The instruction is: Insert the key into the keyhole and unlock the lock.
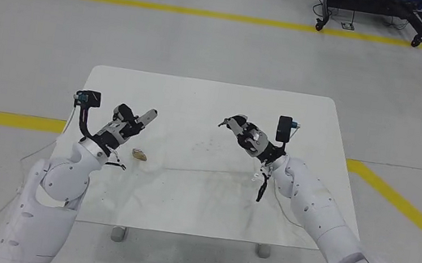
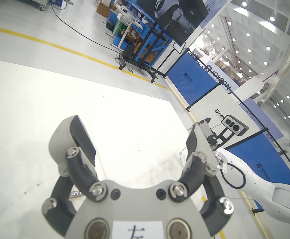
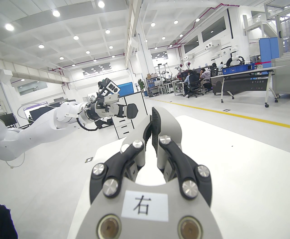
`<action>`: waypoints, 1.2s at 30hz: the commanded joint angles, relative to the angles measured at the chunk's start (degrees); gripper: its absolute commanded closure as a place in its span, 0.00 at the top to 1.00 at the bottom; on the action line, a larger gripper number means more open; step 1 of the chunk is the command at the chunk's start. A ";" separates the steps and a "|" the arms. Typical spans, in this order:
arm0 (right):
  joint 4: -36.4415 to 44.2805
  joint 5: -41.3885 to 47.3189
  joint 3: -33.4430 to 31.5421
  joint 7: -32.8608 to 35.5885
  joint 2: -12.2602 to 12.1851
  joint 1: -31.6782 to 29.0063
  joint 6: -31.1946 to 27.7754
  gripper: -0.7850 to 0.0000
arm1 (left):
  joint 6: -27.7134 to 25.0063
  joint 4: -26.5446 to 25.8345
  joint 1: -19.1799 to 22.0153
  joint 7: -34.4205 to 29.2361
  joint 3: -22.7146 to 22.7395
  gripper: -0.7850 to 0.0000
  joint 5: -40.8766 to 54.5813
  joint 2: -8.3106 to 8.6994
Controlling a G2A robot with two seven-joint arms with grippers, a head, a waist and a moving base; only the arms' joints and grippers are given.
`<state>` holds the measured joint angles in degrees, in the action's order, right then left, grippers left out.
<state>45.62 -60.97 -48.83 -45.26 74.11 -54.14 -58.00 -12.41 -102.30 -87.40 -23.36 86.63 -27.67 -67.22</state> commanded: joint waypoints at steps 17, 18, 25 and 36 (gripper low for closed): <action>6.22 37.32 4.80 18.58 1.98 -4.47 0.00 0.00 | -11.01 6.88 6.36 -4.11 -8.64 1.00 16.80 -1.12; 6.80 40.73 5.16 20.37 2.00 -4.61 0.00 0.00 | -11.37 7.39 6.89 -4.20 -9.38 1.00 16.39 -1.19; 8.21 54.98 5.50 31.57 1.57 -5.10 0.00 0.00 | -13.88 9.79 9.12 -4.37 -11.94 0.98 16.40 -1.45; 6.49 65.67 5.20 42.39 2.55 -4.28 0.00 0.00 | -16.30 11.99 10.84 -5.75 -14.24 0.52 16.75 -1.51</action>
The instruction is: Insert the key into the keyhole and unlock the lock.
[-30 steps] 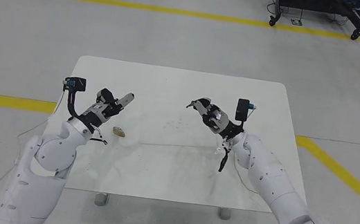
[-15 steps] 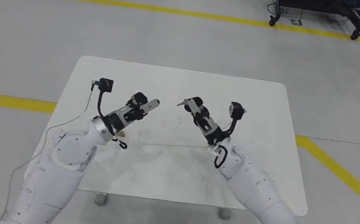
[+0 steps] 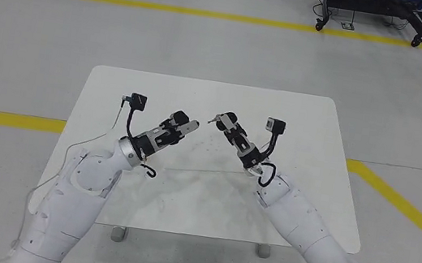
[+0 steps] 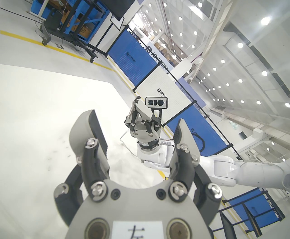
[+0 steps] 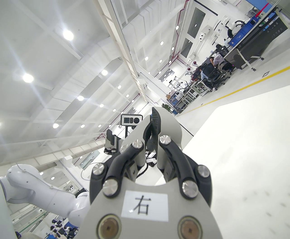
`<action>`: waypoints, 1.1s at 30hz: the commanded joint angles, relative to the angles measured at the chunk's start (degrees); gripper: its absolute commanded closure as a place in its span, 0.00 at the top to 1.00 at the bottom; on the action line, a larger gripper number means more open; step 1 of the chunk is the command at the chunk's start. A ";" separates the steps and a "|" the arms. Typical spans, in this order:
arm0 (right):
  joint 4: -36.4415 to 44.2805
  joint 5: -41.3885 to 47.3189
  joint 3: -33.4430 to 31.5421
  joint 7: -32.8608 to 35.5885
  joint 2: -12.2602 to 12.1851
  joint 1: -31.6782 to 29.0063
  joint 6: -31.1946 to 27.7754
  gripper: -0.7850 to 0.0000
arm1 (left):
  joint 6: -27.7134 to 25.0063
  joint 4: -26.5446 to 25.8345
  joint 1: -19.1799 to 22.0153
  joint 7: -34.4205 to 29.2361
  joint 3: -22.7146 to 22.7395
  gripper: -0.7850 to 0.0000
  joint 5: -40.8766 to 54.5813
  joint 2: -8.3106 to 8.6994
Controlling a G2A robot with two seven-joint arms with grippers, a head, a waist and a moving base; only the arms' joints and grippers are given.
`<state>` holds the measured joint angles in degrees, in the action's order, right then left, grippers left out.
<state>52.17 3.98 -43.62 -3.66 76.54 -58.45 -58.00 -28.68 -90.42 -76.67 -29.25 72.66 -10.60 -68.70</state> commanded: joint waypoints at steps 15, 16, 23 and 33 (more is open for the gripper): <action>-0.70 6.88 -0.30 11.43 2.11 0.34 0.00 0.00 | 0.84 1.70 1.38 2.38 -3.52 0.47 -3.48 -0.37; -0.82 7.31 -0.29 12.00 2.27 0.34 0.00 0.00 | 0.88 1.77 1.45 2.47 -3.58 0.42 -3.44 -0.37; -1.18 9.36 -1.31 15.27 3.03 0.33 0.00 0.00 | 1.51 2.09 1.55 3.15 -3.67 0.29 -3.87 -0.33; -1.34 9.92 -3.39 18.95 3.68 0.00 0.00 0.00 | 2.03 2.17 1.10 3.95 -2.73 0.02 -3.64 -0.10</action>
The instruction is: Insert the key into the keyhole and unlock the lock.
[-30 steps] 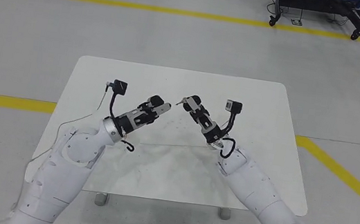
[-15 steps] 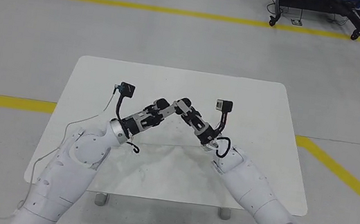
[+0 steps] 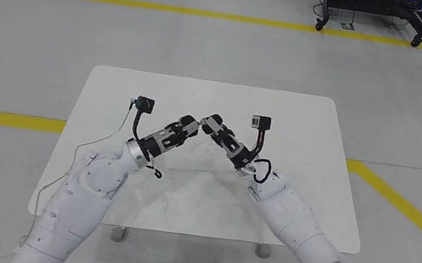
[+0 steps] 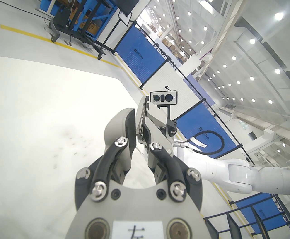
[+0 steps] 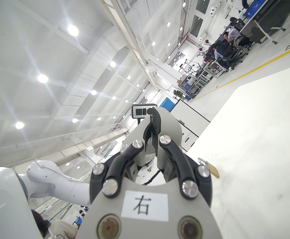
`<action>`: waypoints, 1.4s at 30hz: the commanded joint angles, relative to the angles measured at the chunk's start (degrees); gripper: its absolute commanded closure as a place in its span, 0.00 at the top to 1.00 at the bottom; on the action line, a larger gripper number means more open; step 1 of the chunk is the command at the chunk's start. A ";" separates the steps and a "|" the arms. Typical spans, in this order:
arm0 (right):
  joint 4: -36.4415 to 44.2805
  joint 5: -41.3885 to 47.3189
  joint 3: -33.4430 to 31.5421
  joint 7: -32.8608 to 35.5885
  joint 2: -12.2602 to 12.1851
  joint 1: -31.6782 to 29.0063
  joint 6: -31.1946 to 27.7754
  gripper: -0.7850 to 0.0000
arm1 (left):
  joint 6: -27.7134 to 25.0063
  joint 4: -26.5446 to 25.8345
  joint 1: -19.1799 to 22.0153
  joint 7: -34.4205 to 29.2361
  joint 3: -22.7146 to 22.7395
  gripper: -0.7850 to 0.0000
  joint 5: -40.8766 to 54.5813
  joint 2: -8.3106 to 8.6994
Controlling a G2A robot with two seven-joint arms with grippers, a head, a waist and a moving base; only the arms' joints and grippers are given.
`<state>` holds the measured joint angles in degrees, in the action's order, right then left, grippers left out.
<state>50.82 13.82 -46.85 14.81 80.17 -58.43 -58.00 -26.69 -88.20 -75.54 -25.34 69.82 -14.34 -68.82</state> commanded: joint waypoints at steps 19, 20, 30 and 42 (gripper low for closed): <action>-0.12 4.00 -3.39 16.36 -0.50 -0.96 0.00 0.00 | -0.44 0.18 0.33 0.66 0.71 0.00 -0.85 0.32; -0.30 4.22 -3.41 16.84 -0.47 -0.94 0.00 0.00 | -0.51 0.25 0.35 0.69 0.65 0.00 -1.03 0.32; -1.85 5.60 -3.95 17.95 0.18 -0.32 0.00 0.00 | -1.74 0.63 0.46 1.53 0.19 1.00 -2.88 0.39; -1.49 5.21 -7.76 17.32 -0.23 -1.41 0.00 0.00 | -5.37 -0.60 0.56 -0.01 12.66 1.00 -3.46 2.61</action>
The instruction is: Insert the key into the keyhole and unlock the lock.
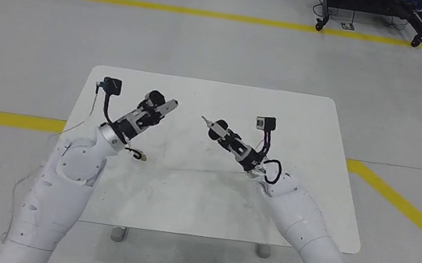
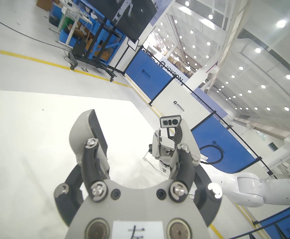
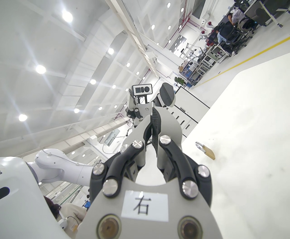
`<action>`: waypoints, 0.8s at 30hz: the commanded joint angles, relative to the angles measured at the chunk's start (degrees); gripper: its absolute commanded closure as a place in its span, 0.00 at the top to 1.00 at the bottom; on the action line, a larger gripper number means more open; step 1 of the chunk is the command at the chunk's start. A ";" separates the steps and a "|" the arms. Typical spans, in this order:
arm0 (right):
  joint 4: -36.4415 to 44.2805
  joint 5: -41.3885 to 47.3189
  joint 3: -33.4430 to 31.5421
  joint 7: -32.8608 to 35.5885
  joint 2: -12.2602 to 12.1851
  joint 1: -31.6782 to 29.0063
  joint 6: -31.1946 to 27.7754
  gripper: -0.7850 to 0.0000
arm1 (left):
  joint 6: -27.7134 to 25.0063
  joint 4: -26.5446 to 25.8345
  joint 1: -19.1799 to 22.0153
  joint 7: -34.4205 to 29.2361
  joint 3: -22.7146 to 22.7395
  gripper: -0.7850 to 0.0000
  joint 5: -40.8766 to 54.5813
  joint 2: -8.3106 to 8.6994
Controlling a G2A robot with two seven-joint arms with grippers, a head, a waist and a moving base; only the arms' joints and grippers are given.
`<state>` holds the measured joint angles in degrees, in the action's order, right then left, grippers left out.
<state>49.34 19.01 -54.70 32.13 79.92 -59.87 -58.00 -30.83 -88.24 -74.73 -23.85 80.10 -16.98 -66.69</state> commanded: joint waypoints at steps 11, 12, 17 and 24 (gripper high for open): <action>-0.02 0.03 0.09 0.01 0.02 0.03 0.00 0.00 | -15.98 -5.46 -4.39 -17.90 17.72 1.00 -27.82 5.08; -0.02 0.03 0.09 0.01 0.02 0.03 0.00 0.00 | -16.30 -6.32 -4.95 -17.21 17.35 1.00 -32.25 5.17; -0.02 0.03 0.09 0.01 0.02 0.03 0.00 0.00 | -18.32 -10.55 -9.12 -14.98 14.20 1.00 -46.98 5.53; -0.02 0.03 0.09 0.01 0.02 0.03 0.00 0.00 | -16.72 -12.13 -10.89 -14.92 9.82 1.00 -58.61 5.86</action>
<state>49.33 19.04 -54.61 32.14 79.94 -59.84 -58.00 -47.87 -100.72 -85.67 -39.38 90.85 -73.82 -60.83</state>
